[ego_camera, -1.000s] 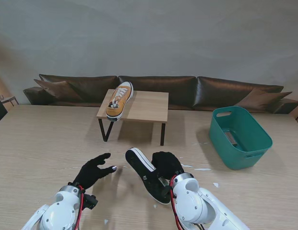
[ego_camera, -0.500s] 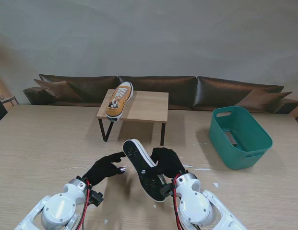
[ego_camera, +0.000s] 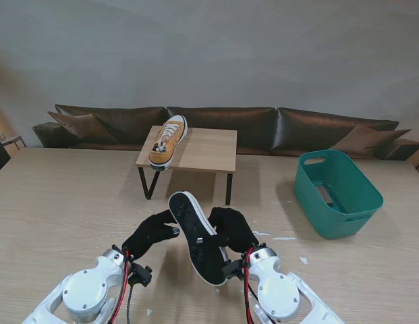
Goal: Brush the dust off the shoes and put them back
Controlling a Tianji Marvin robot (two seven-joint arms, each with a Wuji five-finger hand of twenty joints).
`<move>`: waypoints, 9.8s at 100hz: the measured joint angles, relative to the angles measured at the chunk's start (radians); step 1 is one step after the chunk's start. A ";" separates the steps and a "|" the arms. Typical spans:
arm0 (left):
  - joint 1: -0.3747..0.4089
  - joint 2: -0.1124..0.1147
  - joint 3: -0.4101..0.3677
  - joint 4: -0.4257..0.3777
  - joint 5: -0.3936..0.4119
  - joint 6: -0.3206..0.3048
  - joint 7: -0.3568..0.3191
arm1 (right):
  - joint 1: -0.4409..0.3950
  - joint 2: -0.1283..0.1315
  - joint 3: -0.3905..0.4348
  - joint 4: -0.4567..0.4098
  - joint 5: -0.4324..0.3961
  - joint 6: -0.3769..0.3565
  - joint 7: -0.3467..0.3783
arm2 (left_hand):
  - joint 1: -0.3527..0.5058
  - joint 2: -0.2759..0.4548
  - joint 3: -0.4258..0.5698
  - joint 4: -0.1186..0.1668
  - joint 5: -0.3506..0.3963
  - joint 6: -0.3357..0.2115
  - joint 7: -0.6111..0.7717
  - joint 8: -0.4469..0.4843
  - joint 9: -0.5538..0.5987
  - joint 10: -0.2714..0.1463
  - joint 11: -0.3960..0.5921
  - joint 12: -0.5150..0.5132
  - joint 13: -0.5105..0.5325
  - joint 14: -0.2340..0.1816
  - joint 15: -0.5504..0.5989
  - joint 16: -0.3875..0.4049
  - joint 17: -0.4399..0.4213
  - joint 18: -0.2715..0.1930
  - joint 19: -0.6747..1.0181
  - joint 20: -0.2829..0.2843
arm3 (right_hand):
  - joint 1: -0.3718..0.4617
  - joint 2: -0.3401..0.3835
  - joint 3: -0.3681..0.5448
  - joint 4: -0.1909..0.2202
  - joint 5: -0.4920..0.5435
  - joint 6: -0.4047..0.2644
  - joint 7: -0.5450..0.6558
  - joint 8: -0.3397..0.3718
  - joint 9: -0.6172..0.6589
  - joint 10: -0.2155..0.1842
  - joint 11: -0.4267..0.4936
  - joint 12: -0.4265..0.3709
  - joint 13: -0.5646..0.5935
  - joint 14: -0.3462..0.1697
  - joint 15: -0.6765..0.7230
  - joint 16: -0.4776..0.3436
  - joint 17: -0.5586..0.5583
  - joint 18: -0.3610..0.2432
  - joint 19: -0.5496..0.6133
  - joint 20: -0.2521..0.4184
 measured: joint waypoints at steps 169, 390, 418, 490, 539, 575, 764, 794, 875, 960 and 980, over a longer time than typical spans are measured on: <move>-0.133 -0.077 0.178 0.122 0.042 -0.132 0.260 | 0.054 0.009 -0.067 0.162 -0.016 -0.100 0.044 | 0.605 -0.116 -0.516 0.014 0.254 0.271 0.897 0.394 0.735 -0.057 0.100 0.232 0.731 -0.044 0.072 -0.174 0.723 0.100 0.570 -0.672 | -0.001 0.153 0.048 0.012 -0.105 0.045 -0.102 0.077 -0.116 0.035 -0.001 -0.095 -0.096 0.126 -0.430 -0.148 -0.015 0.041 -0.087 0.040; -0.090 -0.035 0.155 0.018 0.199 -0.101 0.178 | 0.140 0.107 0.003 -0.078 -0.319 0.078 0.255 | 0.655 -0.193 -0.469 -0.009 0.260 0.250 0.962 0.349 0.732 -0.054 0.097 0.281 0.724 -0.031 0.031 -0.191 0.678 0.106 0.504 -0.681 | -0.052 0.080 0.144 0.041 -0.252 -0.039 -0.480 0.073 -0.152 0.040 0.136 -0.015 0.002 0.051 0.096 -0.027 0.002 -0.074 0.187 0.001; -0.063 -0.042 0.124 0.002 0.253 -0.087 0.222 | 0.123 0.087 0.009 -0.073 -0.331 0.075 0.195 | 0.613 -0.123 -0.543 -0.009 0.298 0.205 0.305 0.214 0.466 0.026 0.080 -0.101 0.528 0.047 -0.004 -0.181 0.420 0.159 0.474 -0.574 | -0.049 0.080 0.141 0.010 -0.245 -0.014 -0.480 0.063 -0.124 0.051 0.127 0.023 0.015 0.018 0.134 -0.001 0.002 -0.111 0.212 0.023; 0.047 -0.048 -0.041 -0.082 0.296 -0.104 0.320 | 0.226 0.065 -0.044 0.026 -0.658 0.080 -0.069 | 0.610 0.167 -0.423 0.055 0.245 0.201 0.116 0.145 0.378 0.059 0.042 -0.175 0.382 0.094 -0.054 -0.205 0.269 0.169 0.376 -0.525 | -0.029 0.040 0.138 0.000 -0.224 -0.027 -0.408 0.068 -0.076 0.051 0.096 0.033 0.030 -0.024 0.154 0.010 0.002 -0.140 0.223 0.046; 0.073 -0.048 -0.060 -0.083 0.303 -0.087 0.334 | 0.358 0.059 -0.126 0.160 -0.822 0.125 -0.251 | 0.612 0.186 -0.435 0.063 0.246 0.207 0.116 0.145 0.379 0.064 0.042 -0.175 0.380 0.095 -0.055 -0.205 0.256 0.176 0.339 -0.515 | -0.028 0.033 0.138 0.000 -0.224 -0.033 -0.407 0.068 -0.073 0.044 0.097 0.060 0.030 -0.039 0.170 0.014 0.002 -0.151 0.223 0.047; 0.081 -0.048 -0.057 -0.085 0.297 -0.073 0.334 | 0.356 0.058 -0.188 0.221 -0.860 -0.006 -0.327 | 0.613 0.201 -0.448 0.063 0.247 0.209 0.116 0.145 0.379 0.071 0.042 -0.175 0.378 0.095 -0.055 -0.205 0.232 0.180 0.301 -0.512 | -0.028 0.029 0.138 0.000 -0.229 -0.076 -0.403 0.089 -0.063 -0.003 0.144 0.067 0.031 -0.063 0.211 0.014 0.003 -0.164 0.223 0.047; 0.133 -0.051 -0.030 -0.128 0.286 -0.016 0.355 | 0.256 0.091 -0.314 0.353 -0.833 -0.173 -0.188 | 0.612 0.265 -0.531 0.074 0.262 0.233 0.110 0.143 0.379 0.090 0.042 -0.175 0.332 0.111 -0.068 -0.205 0.183 0.182 0.218 -0.486 | -0.010 0.134 0.184 0.062 -0.176 -0.226 -0.263 0.160 -0.259 -0.214 0.109 -0.106 -0.086 0.011 -0.568 -0.216 0.046 0.002 -0.243 -0.071; 0.134 -0.051 -0.033 -0.128 0.287 -0.017 0.352 | 0.240 0.101 -0.261 0.351 -0.855 -0.217 -0.187 | 0.612 0.265 -0.532 0.074 0.262 0.234 0.110 0.143 0.379 0.090 0.042 -0.175 0.332 0.111 -0.068 -0.205 0.181 0.182 0.218 -0.484 | -0.084 0.188 0.216 0.215 -0.248 -0.200 -0.528 0.296 -0.380 -0.167 0.083 -0.178 -0.208 0.034 -0.614 -0.255 0.036 0.002 -0.290 -0.112; 0.144 -0.045 -0.049 -0.129 0.293 -0.018 0.318 | 0.104 0.158 -0.110 0.025 -0.892 -0.016 0.105 | 0.612 0.275 -0.597 0.074 0.258 0.229 0.108 0.143 0.326 0.070 0.016 -0.216 0.223 0.113 -0.231 -0.279 0.104 0.164 -0.089 -0.490 | -0.334 0.448 -0.103 0.246 -0.314 -0.262 -0.728 0.309 -0.578 -0.080 0.253 0.041 -0.375 0.071 -0.261 -0.120 0.033 0.012 -0.196 0.038; 0.150 -0.044 -0.054 -0.129 0.289 -0.025 0.320 | 0.161 0.146 -0.359 0.079 -0.975 0.344 -0.029 | 0.613 0.288 -0.608 0.074 0.258 0.229 0.108 0.144 0.315 0.070 0.014 -0.228 0.227 0.113 -0.231 -0.279 0.118 0.164 -0.136 -0.453 | -0.333 0.290 0.055 0.246 -0.178 -0.217 -0.517 0.543 -0.500 -0.069 0.398 0.190 -0.251 -0.027 -0.019 -0.062 0.033 0.003 -0.084 0.073; 0.151 -0.045 -0.054 -0.129 0.289 -0.027 0.327 | 0.188 0.132 -0.423 0.106 -0.995 0.438 -0.060 | 0.613 0.288 -0.608 0.074 0.258 0.229 0.108 0.147 0.315 0.071 0.014 -0.228 0.228 0.113 -0.231 -0.279 0.118 0.164 -0.137 -0.448 | -0.333 0.220 0.099 0.237 -0.167 -0.201 -0.331 0.701 -0.448 -0.066 0.488 0.276 -0.207 -0.065 0.075 -0.043 0.034 -0.011 -0.031 0.073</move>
